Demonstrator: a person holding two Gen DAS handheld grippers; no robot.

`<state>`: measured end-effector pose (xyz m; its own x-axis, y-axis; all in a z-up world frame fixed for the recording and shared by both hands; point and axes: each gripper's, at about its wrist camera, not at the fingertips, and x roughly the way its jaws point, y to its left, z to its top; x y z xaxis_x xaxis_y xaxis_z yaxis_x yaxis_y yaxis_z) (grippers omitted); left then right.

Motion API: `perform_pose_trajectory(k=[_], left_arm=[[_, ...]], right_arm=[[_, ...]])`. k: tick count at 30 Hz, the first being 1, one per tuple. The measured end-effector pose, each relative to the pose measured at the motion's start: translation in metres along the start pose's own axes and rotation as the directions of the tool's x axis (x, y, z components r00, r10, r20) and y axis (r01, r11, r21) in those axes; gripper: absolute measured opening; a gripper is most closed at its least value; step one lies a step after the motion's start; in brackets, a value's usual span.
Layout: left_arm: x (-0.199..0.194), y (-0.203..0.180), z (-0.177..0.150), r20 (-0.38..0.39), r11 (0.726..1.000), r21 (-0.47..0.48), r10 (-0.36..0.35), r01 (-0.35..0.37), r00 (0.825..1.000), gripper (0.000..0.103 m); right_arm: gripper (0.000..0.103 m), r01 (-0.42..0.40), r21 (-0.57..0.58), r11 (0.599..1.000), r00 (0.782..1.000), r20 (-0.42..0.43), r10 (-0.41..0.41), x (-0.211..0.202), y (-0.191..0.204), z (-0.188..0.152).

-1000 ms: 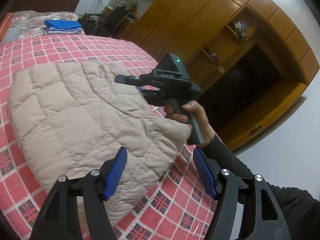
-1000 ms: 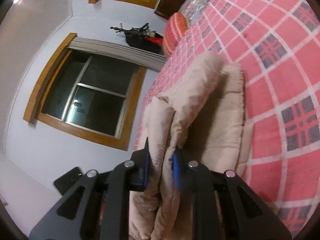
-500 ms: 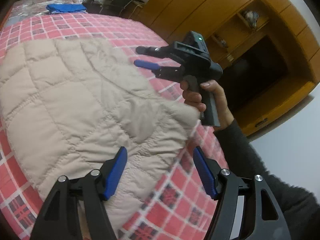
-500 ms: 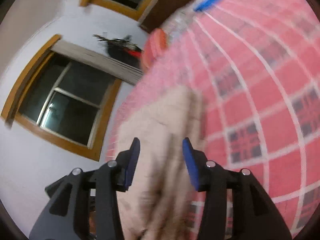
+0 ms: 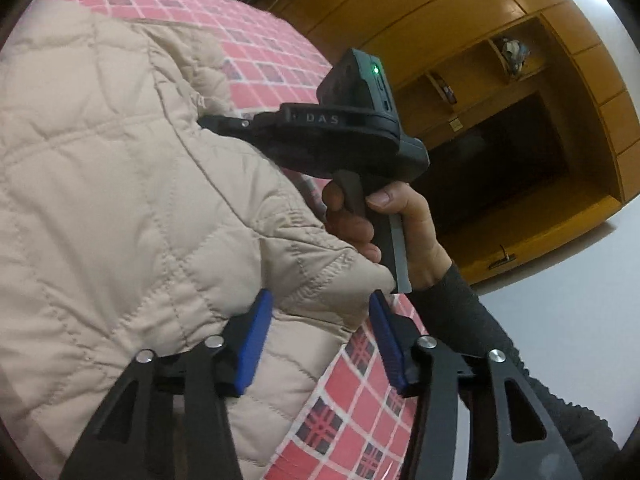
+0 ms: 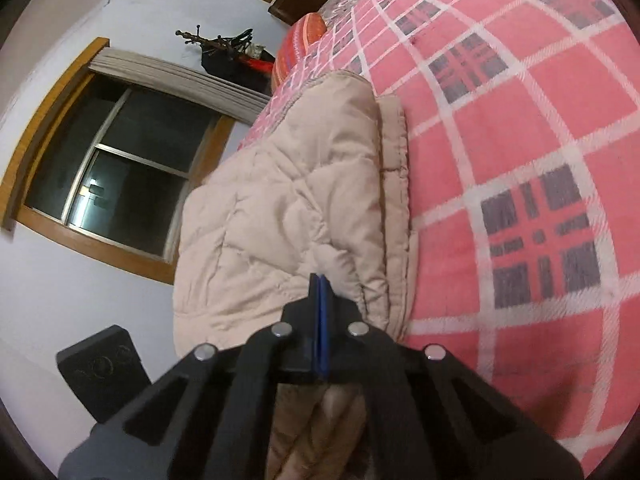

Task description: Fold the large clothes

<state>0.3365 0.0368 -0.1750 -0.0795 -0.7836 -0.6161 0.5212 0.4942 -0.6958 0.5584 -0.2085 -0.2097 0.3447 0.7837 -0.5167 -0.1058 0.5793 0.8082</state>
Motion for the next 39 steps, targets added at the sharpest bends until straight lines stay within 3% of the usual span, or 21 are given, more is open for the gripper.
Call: perform_pose_trajectory(k=[1, 2, 4, 6, 8, 12, 15, 16, 18, 20, 22, 24, 26, 28, 31, 33, 35, 36, 37, 39], left_arm=[[-0.007, -0.003, 0.002, 0.001, 1.000, -0.015, 0.000, 0.000, 1.000, 0.051], [-0.017, -0.005, 0.007, 0.019, 1.000, -0.023, -0.007, 0.007, 1.000, 0.055], [-0.057, -0.022, 0.007, 0.117, 0.998, 0.010, -0.058, 0.057, 0.991, 0.061], [-0.088, -0.034, -0.007, 0.172, 0.996, 0.056, -0.077, 0.068, 0.982, 0.075], [-0.102, -0.032, -0.025, 0.190, 0.997, 0.069, -0.045, 0.032, 0.981, 0.076], [-0.081, 0.006, -0.052, 0.142, 0.999, -0.004, 0.037, -0.037, 0.989, 0.074], [-0.069, 0.029, -0.060, 0.141, 0.998, -0.059, 0.013, -0.005, 0.990, 0.059], [-0.068, 0.027, -0.059, 0.138, 0.998, -0.062, -0.005, 0.014, 0.990, 0.059], [-0.080, 0.020, -0.051, 0.136, 0.998, -0.062, -0.015, 0.023, 0.991, 0.061], [-0.108, 0.013, -0.031, 0.198, 1.000, -0.014, 0.017, -0.014, 0.980, 0.069], [-0.139, 0.021, 0.001, 0.289, 0.998, -0.032, 0.061, -0.054, 0.955, 0.078], [-0.147, 0.039, 0.033, 0.324, 0.992, -0.088, 0.114, -0.090, 0.939, 0.081], [-0.144, 0.067, 0.059, 0.310, 0.981, -0.167, 0.148, -0.099, 0.939, 0.081], [-0.125, 0.097, 0.074, 0.247, 0.962, -0.242, 0.186, -0.125, 0.951, 0.081], [-0.112, 0.114, 0.078, 0.186, 0.949, -0.267, 0.221, -0.167, 0.957, 0.079], [-0.124, 0.106, 0.077, 0.218, 0.961, -0.245, 0.182, -0.127, 0.959, 0.079], [-0.146, 0.096, 0.073, 0.269, 0.969, -0.228, 0.154, -0.093, 0.951, 0.082], [-0.161, 0.093, 0.066, 0.308, 0.969, -0.229, 0.163, -0.093, 0.937, 0.089], [-0.172, 0.094, 0.056, 0.332, 0.967, -0.237, 0.166, -0.089, 0.928, 0.092], [-0.177, 0.105, 0.037, 0.298, 0.959, -0.276, 0.143, -0.059, 0.944, 0.094]], right_arm=[[0.001, 0.033, -0.013, 0.999, 0.999, 0.002, -0.033, -0.004, 0.010, 0.000], [0.009, 0.061, -0.042, 0.997, 0.998, 0.024, -0.060, -0.017, 0.027, 0.000], [0.010, 0.047, -0.116, 0.992, 0.997, 0.067, -0.040, -0.043, 0.063, -0.010], [0.010, 0.022, -0.192, 0.981, 0.996, 0.084, -0.006, -0.069, 0.098, -0.031], [0.014, -0.002, -0.268, 0.963, 0.999, 0.042, 0.013, -0.079, 0.126, -0.063], [0.013, 0.029, -0.267, 0.963, 0.999, -0.025, -0.037, -0.070, 0.115, -0.104], [0.000, 0.159, -0.253, 0.954, 0.983, -0.045, -0.176, -0.049, 0.083, -0.119], [0.000, 0.168, -0.240, 0.956, 0.982, -0.047, -0.184, -0.047, 0.074, -0.124], [0.000, 0.156, -0.220, 0.963, 0.984, -0.056, -0.172, -0.049, 0.075, -0.124], [0.010, 0.083, -0.220, 0.972, 0.995, -0.029, -0.091, -0.068, 0.095, -0.115], [0.016, 0.057, -0.216, 0.975, 0.998, 0.039, -0.050, -0.086, 0.107, -0.097], [0.019, 0.061, -0.190, 0.980, 0.996, 0.075, -0.047, -0.087, 0.110, -0.072], [0.019, 0.073, -0.159, 0.985, 0.996, 0.066, -0.063, -0.072, 0.103, -0.052], [0.018, 0.095, -0.125, 0.988, 0.995, 0.022, -0.093, -0.052, 0.089, -0.039], [0.014, 0.183, -0.105, 0.978, 0.980, -0.062, -0.190, -0.026, 0.067, -0.041], [0.029, 0.132, -0.099, 0.986, 0.987, -0.076, -0.140, -0.034, 0.072, -0.035], [0.087, 0.071, -0.067, 0.995, 0.996, -0.043, -0.074, -0.051, 0.073, -0.023], [0.094, 0.068, -0.048, 0.997, 0.998, -0.011, -0.068, -0.063, 0.071, -0.013], [0.095, 0.058, -0.036, 0.998, 0.998, -0.012, -0.058, -0.066, 0.068, -0.008], [0.095, 0.027, 0.029, 0.999, 0.997, -0.066, -0.025, -0.061, 0.049, 0.010]])
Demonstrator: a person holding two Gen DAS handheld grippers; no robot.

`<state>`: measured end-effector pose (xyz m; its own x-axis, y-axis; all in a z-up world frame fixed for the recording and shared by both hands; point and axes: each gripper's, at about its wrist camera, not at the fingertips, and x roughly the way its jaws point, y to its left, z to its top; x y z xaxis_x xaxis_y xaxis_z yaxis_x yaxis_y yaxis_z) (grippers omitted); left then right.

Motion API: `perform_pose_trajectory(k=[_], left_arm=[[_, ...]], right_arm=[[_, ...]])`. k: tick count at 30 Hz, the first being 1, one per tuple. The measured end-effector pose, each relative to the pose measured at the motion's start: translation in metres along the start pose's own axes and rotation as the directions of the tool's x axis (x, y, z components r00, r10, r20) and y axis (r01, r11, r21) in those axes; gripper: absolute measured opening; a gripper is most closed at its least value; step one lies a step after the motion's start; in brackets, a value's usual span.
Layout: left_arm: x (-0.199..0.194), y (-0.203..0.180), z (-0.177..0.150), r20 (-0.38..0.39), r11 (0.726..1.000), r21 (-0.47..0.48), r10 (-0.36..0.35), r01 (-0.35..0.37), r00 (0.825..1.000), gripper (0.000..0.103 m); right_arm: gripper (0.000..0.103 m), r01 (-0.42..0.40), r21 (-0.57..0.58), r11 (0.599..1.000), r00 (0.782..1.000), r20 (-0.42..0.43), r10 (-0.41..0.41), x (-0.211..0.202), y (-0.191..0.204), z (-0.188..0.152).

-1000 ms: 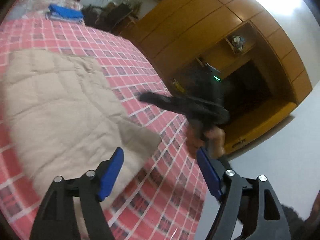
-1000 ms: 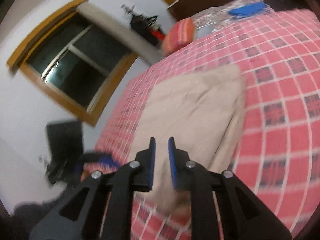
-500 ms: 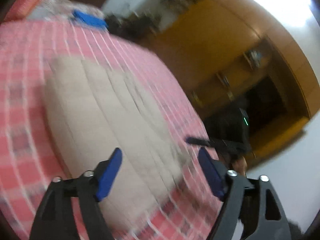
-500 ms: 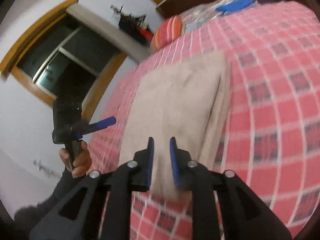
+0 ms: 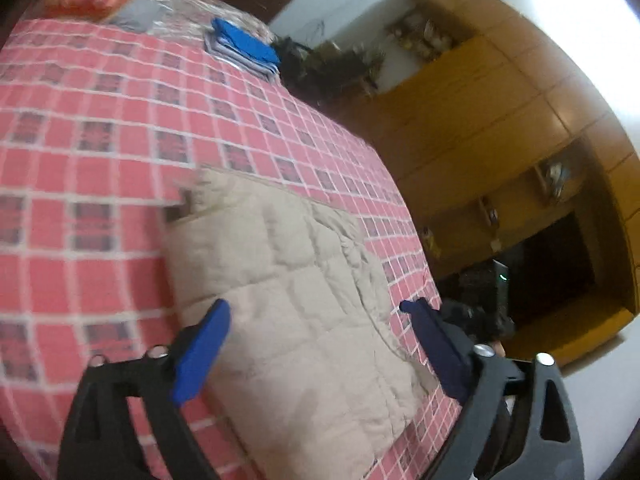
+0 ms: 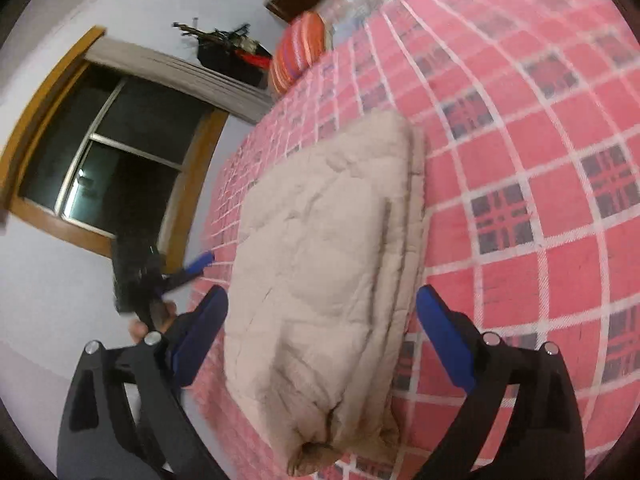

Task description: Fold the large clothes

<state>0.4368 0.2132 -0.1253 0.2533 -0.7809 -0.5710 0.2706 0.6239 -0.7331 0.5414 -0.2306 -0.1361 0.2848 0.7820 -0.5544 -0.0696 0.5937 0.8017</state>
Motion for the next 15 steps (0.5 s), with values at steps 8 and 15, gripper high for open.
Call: perform_pose_trajectory(k=[8, 15], left_arm=[[0.026, 0.065, -0.094, -0.136, 0.962, -0.226, -0.188, 0.154, 0.973, 0.094], [0.055, 0.054, -0.113, -0.153, 0.936, -0.264, -0.278, 0.232, 0.948, 0.099]], right_arm=[[0.095, -0.123, 0.092, 0.988, 0.975, -0.174, 0.138, 0.048, -0.036, 0.021], [0.096, -0.133, 0.087, 0.987, 0.960, -0.235, 0.150, 0.074, -0.029, 0.027]])
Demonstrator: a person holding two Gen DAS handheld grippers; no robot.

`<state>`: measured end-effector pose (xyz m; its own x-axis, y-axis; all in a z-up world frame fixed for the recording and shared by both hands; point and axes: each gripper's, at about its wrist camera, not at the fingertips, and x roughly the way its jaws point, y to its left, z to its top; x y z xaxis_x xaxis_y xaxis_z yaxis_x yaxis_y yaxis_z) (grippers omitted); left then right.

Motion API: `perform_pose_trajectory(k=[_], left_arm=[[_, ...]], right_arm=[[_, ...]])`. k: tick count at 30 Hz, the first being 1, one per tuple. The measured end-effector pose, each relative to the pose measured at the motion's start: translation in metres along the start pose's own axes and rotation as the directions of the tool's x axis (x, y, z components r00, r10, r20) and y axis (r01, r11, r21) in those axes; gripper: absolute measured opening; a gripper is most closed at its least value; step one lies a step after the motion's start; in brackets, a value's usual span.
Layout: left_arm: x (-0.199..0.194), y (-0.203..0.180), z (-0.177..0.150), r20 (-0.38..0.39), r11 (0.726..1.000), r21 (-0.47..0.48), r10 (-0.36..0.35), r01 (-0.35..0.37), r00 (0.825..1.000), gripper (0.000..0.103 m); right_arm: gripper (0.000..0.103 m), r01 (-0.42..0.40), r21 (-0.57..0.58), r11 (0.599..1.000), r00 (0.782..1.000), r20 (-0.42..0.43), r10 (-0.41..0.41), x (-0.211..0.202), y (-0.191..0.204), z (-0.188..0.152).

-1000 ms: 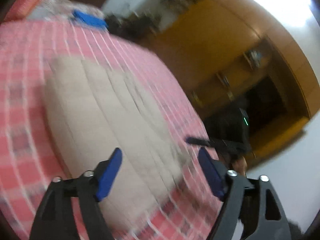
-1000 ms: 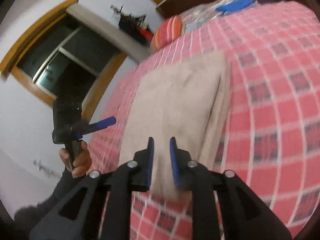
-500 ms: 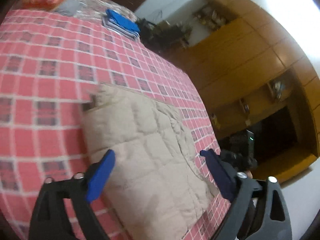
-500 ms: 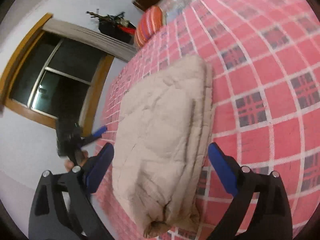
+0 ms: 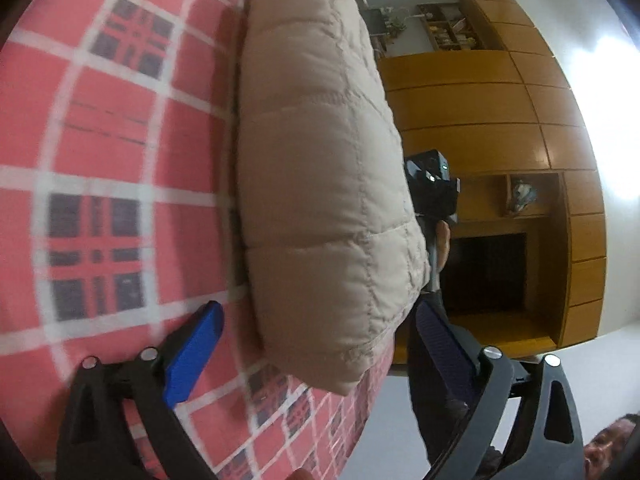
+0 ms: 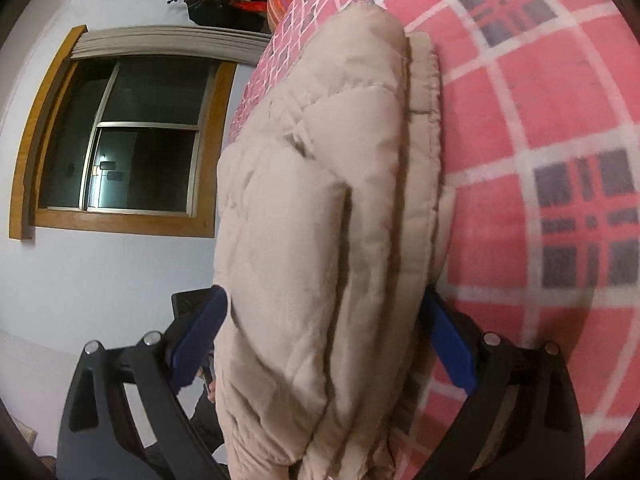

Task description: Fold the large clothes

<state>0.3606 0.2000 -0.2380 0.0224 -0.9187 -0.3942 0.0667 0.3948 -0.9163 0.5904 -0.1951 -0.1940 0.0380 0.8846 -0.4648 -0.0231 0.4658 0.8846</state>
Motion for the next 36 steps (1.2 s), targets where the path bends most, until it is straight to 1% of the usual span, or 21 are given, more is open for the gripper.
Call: perform_pose_trajectory(k=[3, 6, 8, 10, 13, 15, 16, 17, 18, 19, 20, 21, 23, 26, 29, 32, 36], left_arm=[[0.015, -0.005, 0.000, -0.022, 1.000, -0.003, -0.006, 0.006, 1.000, 0.099], [0.029, -0.011, 0.001, -0.055, 1.000, 0.013, 0.022, -0.021, 0.998, 0.099], [0.028, -0.011, 0.001, -0.071, 0.999, 0.015, 0.045, -0.044, 0.997, 0.099], [0.034, -0.013, 0.003, -0.081, 0.998, -0.001, 0.056, -0.056, 0.995, 0.099], [0.038, -0.015, 0.004, -0.081, 0.996, -0.026, 0.085, -0.087, 0.993, 0.099], [0.041, -0.021, 0.004, -0.080, 0.993, -0.040, 0.112, -0.115, 0.990, 0.097], [0.042, -0.024, 0.003, -0.084, 0.989, -0.037, 0.139, -0.142, 0.987, 0.094], [0.045, -0.029, 0.004, -0.084, 0.987, -0.040, 0.150, -0.154, 0.985, 0.087], [0.045, -0.031, 0.004, -0.086, 0.986, -0.043, 0.158, -0.162, 0.984, 0.081], [0.044, -0.033, 0.004, -0.089, 0.985, -0.037, 0.163, -0.167, 0.983, 0.078], [0.043, -0.035, 0.003, -0.090, 0.985, -0.031, 0.165, -0.169, 0.982, 0.072], [0.042, -0.039, 0.003, -0.090, 0.985, -0.021, 0.170, -0.173, 0.981, 0.069], [0.038, -0.046, 0.000, -0.087, 0.983, -0.002, 0.180, -0.181, 0.980, 0.067], [0.029, -0.062, -0.008, -0.081, 0.985, 0.021, 0.175, -0.174, 0.981, 0.067], [0.009, -0.078, -0.022, -0.073, 0.982, 0.050, 0.188, -0.185, 0.979, 0.067], [-0.017, -0.089, -0.046, -0.068, 0.974, 0.077, 0.218, -0.213, 0.974, 0.067], [-0.052, -0.087, -0.086, -0.059, 0.970, 0.085, 0.234, -0.228, 0.971, 0.067]], right_arm=[[0.096, -0.008, -0.009, 1.000, 1.000, -0.007, 0.008, -0.003, -0.005, 0.003], [0.096, -0.018, -0.010, 1.000, 1.000, -0.006, 0.017, -0.002, -0.003, 0.011], [0.096, -0.021, -0.017, 1.000, 1.000, -0.005, 0.021, -0.002, -0.002, 0.015], [0.096, -0.026, -0.021, 0.999, 1.000, -0.003, 0.026, 0.003, -0.006, 0.017], [0.096, -0.032, -0.047, 0.998, 0.999, 0.001, 0.032, 0.014, 0.001, 0.016], [0.089, -0.037, -0.054, 0.998, 0.999, 0.010, 0.038, 0.015, 0.001, 0.015], [0.073, -0.043, -0.055, 0.998, 0.999, 0.006, 0.043, 0.017, 0.002, 0.014], [0.066, -0.046, -0.061, 0.997, 0.999, 0.008, 0.046, 0.018, 0.002, 0.013], [0.063, -0.044, -0.065, 0.997, 0.999, 0.013, 0.045, 0.018, 0.003, 0.012], [0.057, -0.048, -0.074, 0.996, 0.999, 0.022, 0.050, 0.017, 0.004, 0.010], [0.052, -0.063, -0.078, 0.995, 0.997, 0.031, 0.066, 0.014, 0.005, 0.009], [0.050, -0.073, -0.081, 0.994, 0.996, 0.038, 0.076, 0.014, 0.007, 0.008], [0.047, -0.082, -0.096, 0.992, 0.995, 0.057, 0.087, 0.010, 0.013, 0.002], [0.046, -0.095, -0.109, 0.990, 0.992, 0.076, 0.104, 0.005, 0.026, -0.009], [0.046, -0.104, -0.132, 0.986, 0.989, 0.089, 0.116, 0.007, 0.045, -0.026], [0.046, -0.115, -0.157, 0.981, 0.987, 0.092, 0.130, 0.016, 0.065, -0.054], [0.046, -0.139, -0.172, 0.975, 0.986, 0.066, 0.152, 0.043, 0.085, -0.092]])
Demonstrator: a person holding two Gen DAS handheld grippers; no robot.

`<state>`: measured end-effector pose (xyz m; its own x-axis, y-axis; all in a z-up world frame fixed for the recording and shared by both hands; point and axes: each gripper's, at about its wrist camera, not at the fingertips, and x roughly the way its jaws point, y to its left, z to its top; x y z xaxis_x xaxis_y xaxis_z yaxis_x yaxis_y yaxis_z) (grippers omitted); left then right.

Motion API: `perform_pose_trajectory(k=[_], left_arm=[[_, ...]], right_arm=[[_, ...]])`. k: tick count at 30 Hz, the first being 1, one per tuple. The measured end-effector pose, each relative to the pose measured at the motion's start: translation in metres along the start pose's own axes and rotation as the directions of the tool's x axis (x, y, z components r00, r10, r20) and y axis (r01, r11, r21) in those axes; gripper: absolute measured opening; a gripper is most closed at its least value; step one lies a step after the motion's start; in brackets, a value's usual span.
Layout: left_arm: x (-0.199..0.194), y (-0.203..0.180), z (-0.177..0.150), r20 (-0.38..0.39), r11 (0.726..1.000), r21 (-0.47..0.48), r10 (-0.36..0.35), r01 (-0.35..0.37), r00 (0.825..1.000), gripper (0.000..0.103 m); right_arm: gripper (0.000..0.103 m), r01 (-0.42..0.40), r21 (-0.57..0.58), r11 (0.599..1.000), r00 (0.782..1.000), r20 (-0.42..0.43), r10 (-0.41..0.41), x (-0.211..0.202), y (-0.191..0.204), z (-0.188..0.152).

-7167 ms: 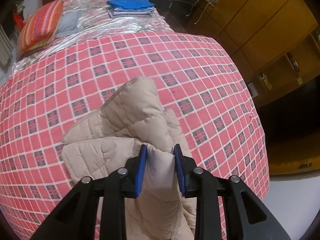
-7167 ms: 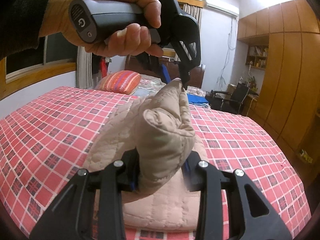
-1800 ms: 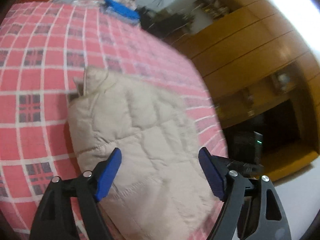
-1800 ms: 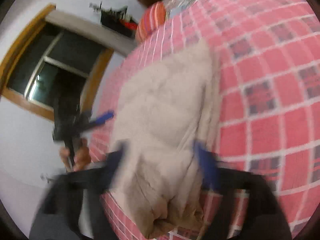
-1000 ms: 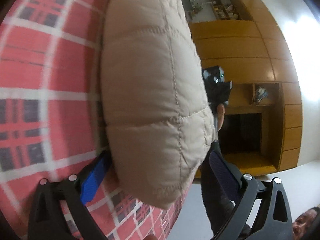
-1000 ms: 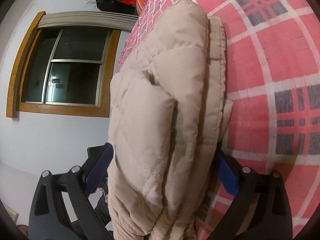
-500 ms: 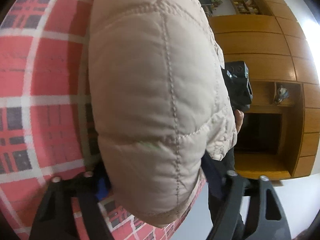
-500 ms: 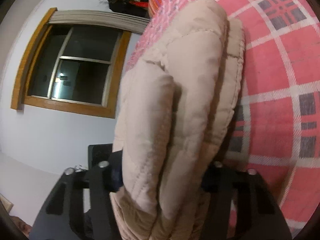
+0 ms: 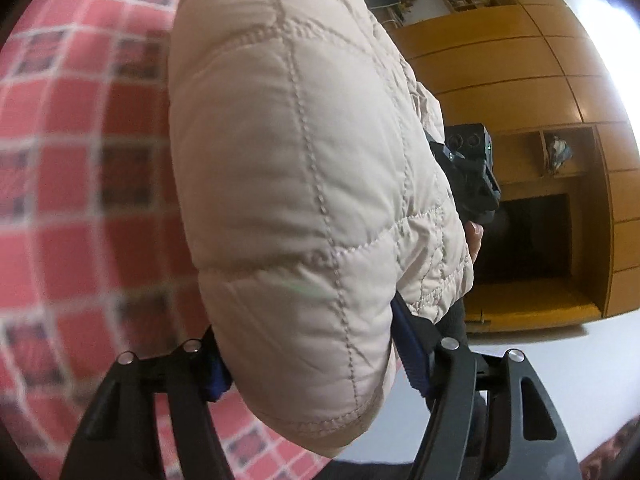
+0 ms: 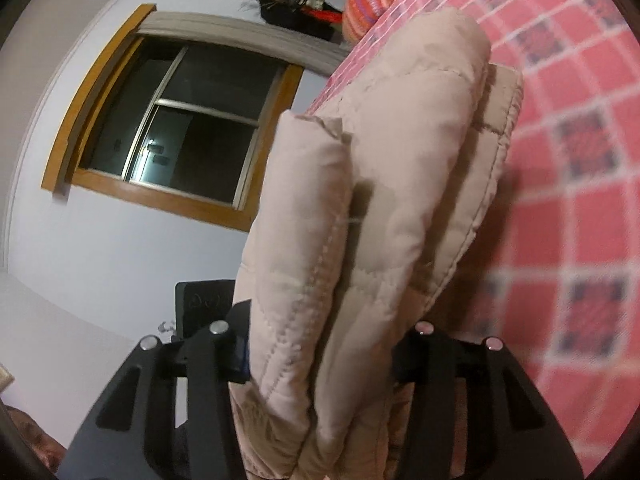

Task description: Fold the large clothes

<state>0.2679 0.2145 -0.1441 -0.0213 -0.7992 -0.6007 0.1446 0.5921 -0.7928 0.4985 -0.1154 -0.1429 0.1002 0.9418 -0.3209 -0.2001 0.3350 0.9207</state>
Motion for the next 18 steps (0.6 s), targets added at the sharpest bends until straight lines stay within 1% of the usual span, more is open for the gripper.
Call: perform_pose_trajectory(k=[2, 4, 7, 9, 10, 12, 13, 14, 15, 16, 17, 18], left_arm=[[-0.016, 0.012, -0.026, 0.016, 1.000, -0.011, 0.000, 0.000, 1.000, 0.068], [-0.024, 0.025, -0.047, 0.024, 1.000, -0.026, -0.005, 0.006, 1.000, 0.068], [-0.023, 0.046, -0.069, 0.023, 0.998, -0.055, -0.002, 0.004, 1.000, 0.069], [-0.019, 0.063, -0.078, 0.021, 0.996, -0.083, -0.009, 0.011, 1.000, 0.073], [-0.015, 0.069, -0.082, 0.030, 0.996, -0.082, -0.012, 0.014, 0.999, 0.074], [-0.011, 0.071, -0.084, 0.043, 0.996, -0.085, -0.012, 0.016, 0.999, 0.081], [-0.012, 0.068, -0.085, 0.043, 0.997, -0.079, 0.002, 0.002, 0.999, 0.081], [-0.012, 0.057, -0.083, 0.038, 0.997, -0.072, 0.023, -0.020, 0.999, 0.082], [-0.021, 0.052, -0.086, 0.046, 0.996, -0.066, 0.063, -0.059, 0.997, 0.082], [-0.032, 0.048, -0.090, 0.073, 0.993, -0.062, 0.103, -0.099, 0.992, 0.083], [-0.047, 0.039, -0.093, 0.126, 0.987, -0.057, 0.153, -0.147, 0.980, 0.083], [-0.068, 0.030, -0.099, 0.194, 0.979, -0.049, 0.204, -0.199, 0.959, 0.084]], right_arm=[[0.046, -0.017, -0.004, 1.000, 1.000, -0.022, 0.017, 0.018, 0.007, -0.022], [0.046, -0.019, -0.004, 1.000, 0.999, -0.047, 0.019, 0.036, 0.008, -0.039], [0.046, -0.006, 0.011, 1.000, 0.996, -0.084, 0.007, 0.060, 0.000, -0.058], [0.047, 0.009, 0.036, 0.999, 0.995, -0.101, -0.006, 0.075, -0.015, -0.070], [0.051, 0.007, 0.048, 0.999, 0.995, -0.096, -0.002, 0.078, -0.022, -0.073], [0.058, 0.005, 0.057, 0.998, 0.996, -0.088, 0.000, 0.077, -0.032, -0.077], [0.062, 0.006, 0.066, 0.998, 0.997, -0.079, -0.001, 0.074, -0.034, -0.079], [0.067, 0.021, 0.065, 0.998, 0.997, -0.075, -0.016, 0.070, -0.032, -0.081], [0.071, 0.062, 0.052, 0.997, 0.996, -0.063, -0.058, 0.061, -0.025, -0.082], [0.075, 0.078, 0.031, 0.996, 0.996, -0.046, -0.077, 0.053, -0.016, -0.082], [0.075, 0.102, -0.011, 0.995, 0.995, -0.016, -0.102, 0.039, -0.001, -0.085], [0.075, 0.137, -0.048, 0.989, 0.991, 0.013, -0.136, 0.031, 0.013, -0.089]])
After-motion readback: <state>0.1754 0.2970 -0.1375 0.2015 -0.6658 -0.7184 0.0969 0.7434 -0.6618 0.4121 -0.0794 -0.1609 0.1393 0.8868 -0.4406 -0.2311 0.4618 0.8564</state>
